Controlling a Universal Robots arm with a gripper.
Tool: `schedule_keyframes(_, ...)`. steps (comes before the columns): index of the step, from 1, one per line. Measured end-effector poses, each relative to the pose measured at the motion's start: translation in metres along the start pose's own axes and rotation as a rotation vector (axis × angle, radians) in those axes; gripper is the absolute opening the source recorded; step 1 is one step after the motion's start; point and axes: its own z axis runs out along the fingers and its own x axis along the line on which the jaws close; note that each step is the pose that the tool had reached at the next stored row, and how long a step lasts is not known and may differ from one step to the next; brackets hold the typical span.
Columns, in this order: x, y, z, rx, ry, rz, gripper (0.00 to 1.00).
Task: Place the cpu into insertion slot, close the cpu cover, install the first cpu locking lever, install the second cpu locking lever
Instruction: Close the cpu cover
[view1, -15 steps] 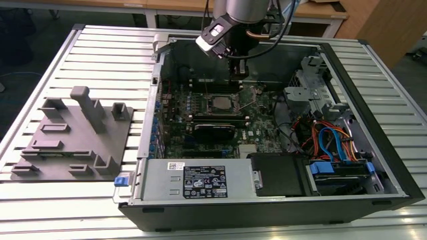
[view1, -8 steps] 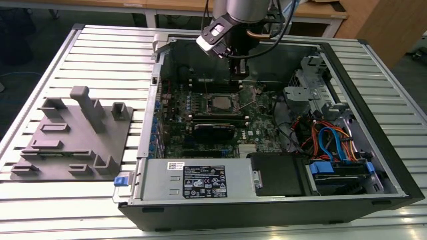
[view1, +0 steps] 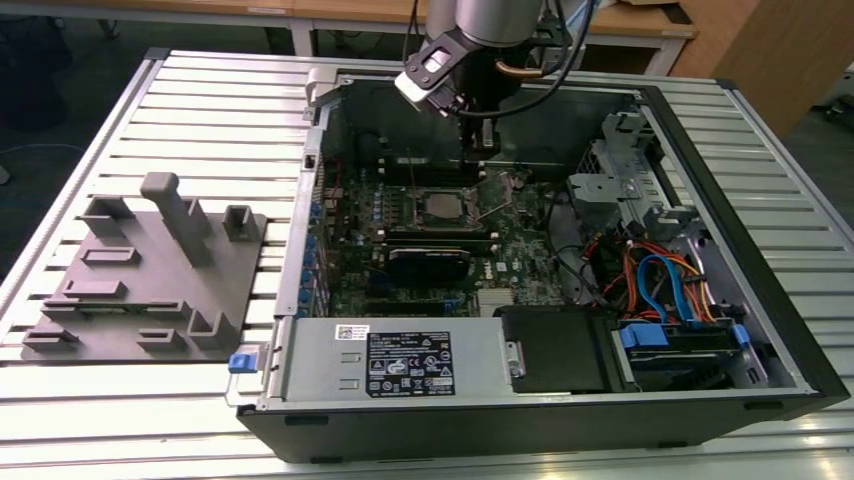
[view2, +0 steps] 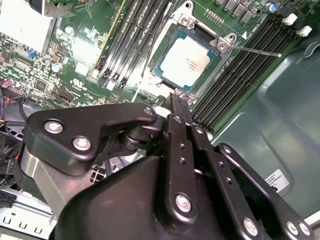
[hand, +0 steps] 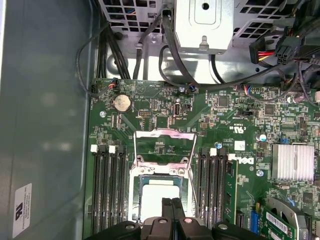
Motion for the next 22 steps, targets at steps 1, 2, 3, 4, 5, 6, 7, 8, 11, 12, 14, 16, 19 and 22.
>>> schedule_keyframes(1,0.0,0.0002,0.0,0.0,-0.0006,0.0,0.1)
schedule_keyframes(2,0.0,0.0004,0.0,0.0,-0.001,0.0,0.1)
schedule_keyframes(3,0.0,0.0009,0.0,0.0,-0.0012,0.0,0.1)
schedule_keyframes(4,-0.0001,0.0014,0.0,0.0,-0.0013,0.0,0.1)
schedule_keyframes(5,-0.0001,0.0019,0.0,0.0,-0.0013,0.0,0.1)
schedule_keyframes(6,-0.0001,0.0023,0.0,0.0,-0.0013,0.0,0.1)
schedule_keyframes(7,-0.0001,0.0027,0.0,0.0,-0.0014,0.0,0.1)
schedule_keyframes(8,-0.0001,0.003,0.0,0.0,-0.0014,0.0,0.1)
schedule_keyframes(11,-0.0001,0.0036,0.0,0.0,-0.0014,0.0,0.1)
schedule_keyframes(12,-0.0001,0.0041,0.0001,0.0,-0.0014,0.0,0.1)
schedule_keyframes(14,-0.0001,0.0044,0.0,0.0,-0.0015,0.0,0.1)
schedule_keyframes(16,-0.0001,0.0049,0.0,0.0,-0.0015,0.0,0.1)
schedule_keyframes(19,-0.0001,0.0064,0.0001,0.0,-0.0015,0.0,0.1)
schedule_keyframes(22,-0.0002,0.0076,0.0001,0.0,-0.0015,0.0,0.1)
